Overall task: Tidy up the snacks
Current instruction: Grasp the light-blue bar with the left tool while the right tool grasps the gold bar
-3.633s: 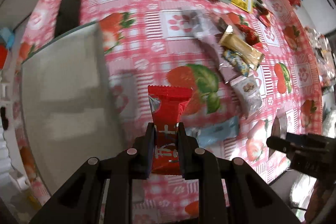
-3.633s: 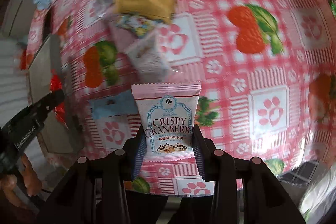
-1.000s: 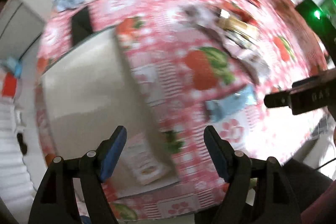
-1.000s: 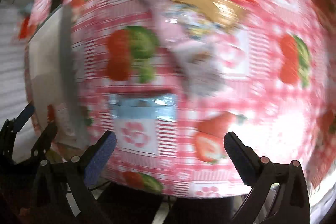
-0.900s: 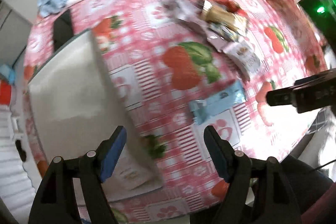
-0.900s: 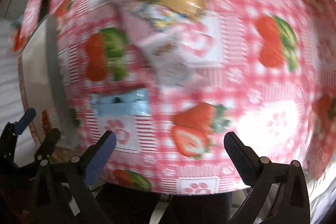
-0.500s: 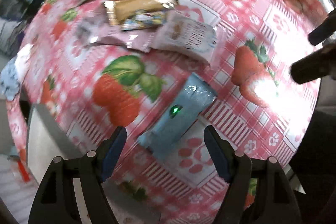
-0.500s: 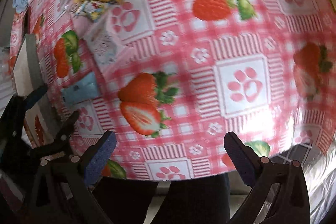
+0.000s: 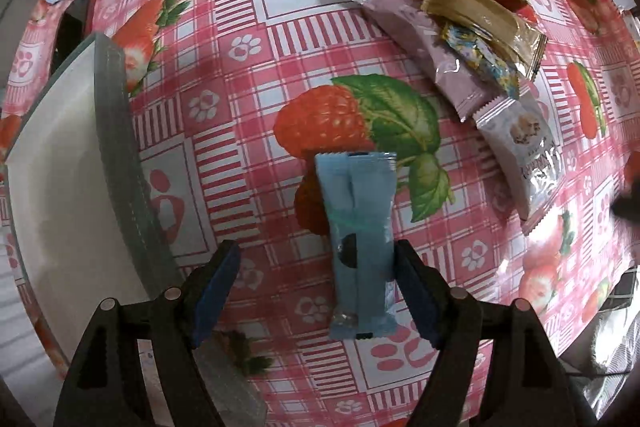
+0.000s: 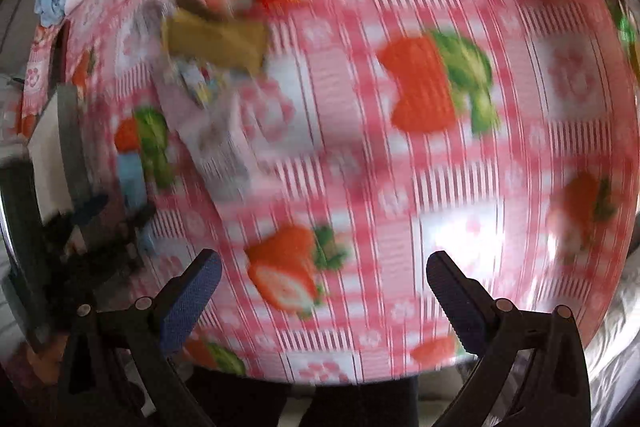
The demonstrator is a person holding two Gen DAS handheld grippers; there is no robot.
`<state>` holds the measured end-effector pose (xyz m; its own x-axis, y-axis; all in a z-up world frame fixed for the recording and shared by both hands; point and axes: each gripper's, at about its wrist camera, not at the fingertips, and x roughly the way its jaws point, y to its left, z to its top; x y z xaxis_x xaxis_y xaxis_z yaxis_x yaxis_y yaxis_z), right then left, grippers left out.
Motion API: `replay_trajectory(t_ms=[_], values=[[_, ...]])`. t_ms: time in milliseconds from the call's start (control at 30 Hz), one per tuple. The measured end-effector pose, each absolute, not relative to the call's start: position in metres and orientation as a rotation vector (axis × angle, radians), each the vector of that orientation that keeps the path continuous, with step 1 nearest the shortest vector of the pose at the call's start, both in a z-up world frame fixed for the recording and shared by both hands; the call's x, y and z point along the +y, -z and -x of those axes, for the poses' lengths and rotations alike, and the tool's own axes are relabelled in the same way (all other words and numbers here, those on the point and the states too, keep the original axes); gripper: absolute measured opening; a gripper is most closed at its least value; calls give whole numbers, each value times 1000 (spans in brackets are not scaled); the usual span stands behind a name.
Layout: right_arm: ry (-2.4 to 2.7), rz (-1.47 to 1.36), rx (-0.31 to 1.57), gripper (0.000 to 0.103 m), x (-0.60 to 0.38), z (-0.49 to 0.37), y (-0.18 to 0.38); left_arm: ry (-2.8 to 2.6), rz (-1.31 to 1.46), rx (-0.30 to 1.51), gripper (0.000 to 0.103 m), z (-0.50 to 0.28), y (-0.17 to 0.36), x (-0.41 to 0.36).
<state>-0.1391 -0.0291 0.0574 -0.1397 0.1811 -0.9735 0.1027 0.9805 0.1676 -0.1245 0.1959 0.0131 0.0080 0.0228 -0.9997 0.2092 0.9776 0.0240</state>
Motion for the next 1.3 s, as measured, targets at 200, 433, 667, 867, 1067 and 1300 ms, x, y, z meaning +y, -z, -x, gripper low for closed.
replay_trajectory(t_ms=[200, 433, 667, 867, 1067, 1300], values=[[-45, -216, 1644, 103, -22, 67, -61, 127, -139, 1589, 85, 123, -11, 211], [-46, -155, 1570, 103, -1, 1, -42, 122, -132, 1599, 87, 106, -7, 209], [-13, -67, 1615, 103, -8, 25, -12, 119, -146, 1605, 92, 97, 2, 201], [51, -164, 1712, 103, -64, 88, -5, 117, -143, 1607, 94, 92, 9, 204], [71, -230, 1688, 103, -104, 114, -17, 124, -148, 1603, 94, 92, 9, 206], [16, -193, 1653, 103, -110, 108, -35, 147, -176, 1603, 94, 92, 7, 201]])
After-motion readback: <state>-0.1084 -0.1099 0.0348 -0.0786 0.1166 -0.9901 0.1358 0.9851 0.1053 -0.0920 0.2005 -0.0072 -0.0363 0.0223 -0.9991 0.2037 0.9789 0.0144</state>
